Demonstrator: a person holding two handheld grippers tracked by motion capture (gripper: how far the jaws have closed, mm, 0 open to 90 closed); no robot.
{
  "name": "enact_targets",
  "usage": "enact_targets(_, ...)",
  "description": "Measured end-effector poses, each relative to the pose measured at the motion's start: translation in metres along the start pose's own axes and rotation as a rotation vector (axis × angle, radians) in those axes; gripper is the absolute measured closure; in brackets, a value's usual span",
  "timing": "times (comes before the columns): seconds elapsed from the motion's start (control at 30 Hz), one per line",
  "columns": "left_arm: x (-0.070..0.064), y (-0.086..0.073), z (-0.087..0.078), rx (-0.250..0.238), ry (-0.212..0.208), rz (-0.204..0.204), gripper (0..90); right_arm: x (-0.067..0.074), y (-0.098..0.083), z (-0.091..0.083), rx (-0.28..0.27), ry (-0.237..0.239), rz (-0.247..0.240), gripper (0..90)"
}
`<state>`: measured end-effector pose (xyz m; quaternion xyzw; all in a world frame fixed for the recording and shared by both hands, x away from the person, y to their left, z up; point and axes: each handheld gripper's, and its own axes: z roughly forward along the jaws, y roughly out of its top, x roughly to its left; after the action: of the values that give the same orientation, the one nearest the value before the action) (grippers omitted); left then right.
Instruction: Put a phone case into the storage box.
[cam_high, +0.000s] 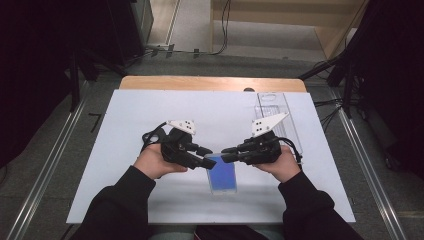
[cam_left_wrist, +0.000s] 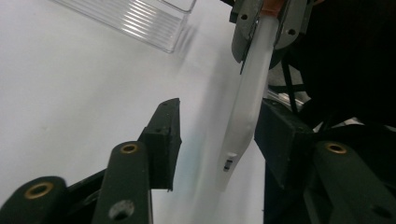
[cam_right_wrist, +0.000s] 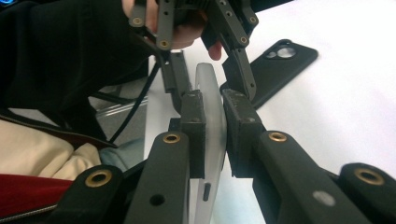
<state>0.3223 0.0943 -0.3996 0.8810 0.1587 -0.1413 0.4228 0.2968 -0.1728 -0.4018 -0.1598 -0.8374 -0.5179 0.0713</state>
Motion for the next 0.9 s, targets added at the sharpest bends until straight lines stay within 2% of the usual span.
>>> enact_targets(0.13,-0.0007,-0.0011,-0.0002,-0.011,-0.059,0.019,75.2,0.0006,0.0004,0.0,-0.004,0.014,0.004,77.2)
enact_targets(0.2,-0.0013,-0.0017,0.0005,-0.002,-0.083,0.034,79.9,-0.0013,-0.0003,0.0,-0.001,0.039,0.018,77.3)
enact_targets(0.33,-0.0023,-0.0032,0.0009,0.015,-0.098,0.071,80.4,-0.0015,-0.0008,0.0014,0.007,0.061,0.019,77.2)
enact_targets(0.43,-0.0015,-0.0031,-0.0003,0.009,-0.111,0.058,80.6,-0.0012,-0.0004,0.0015,0.006,0.063,0.021,77.2)
enact_targets(0.57,-0.0005,-0.0027,-0.0001,0.025,-0.107,0.039,80.7,-0.0021,-0.0007,0.0026,0.009,0.058,0.028,75.6)
enact_targets(0.6,-0.0005,-0.0027,-0.0003,0.026,-0.102,0.036,80.7,-0.0014,-0.001,0.0034,0.003,0.031,0.021,58.7)
enact_targets(0.63,-0.0001,-0.0029,-0.0012,0.019,-0.092,0.018,80.7,-0.0004,-0.001,0.0027,-0.003,0.009,0.01,57.2)
enact_targets(0.67,-0.0001,-0.0029,-0.0012,0.019,-0.092,0.018,80.6,-0.0003,-0.0005,0.0016,-0.008,0.001,0.007,53.1)
enact_targets(0.77,0.0013,-0.0029,-0.0035,0.019,-0.074,-0.002,80.6,0.0008,0.0005,-0.0017,-0.032,-0.038,0.024,43.4)
enact_targets(0.83,0.0024,-0.0033,-0.0055,0.016,-0.053,-0.023,80.6,0.0017,0.0002,-0.003,-0.039,-0.086,0.032,34.9)
enact_targets(0.9,0.0035,-0.0036,-0.008,0.012,-0.032,-0.043,80.6,0.002,-0.0002,-0.0037,-0.041,-0.094,0.032,33.9)
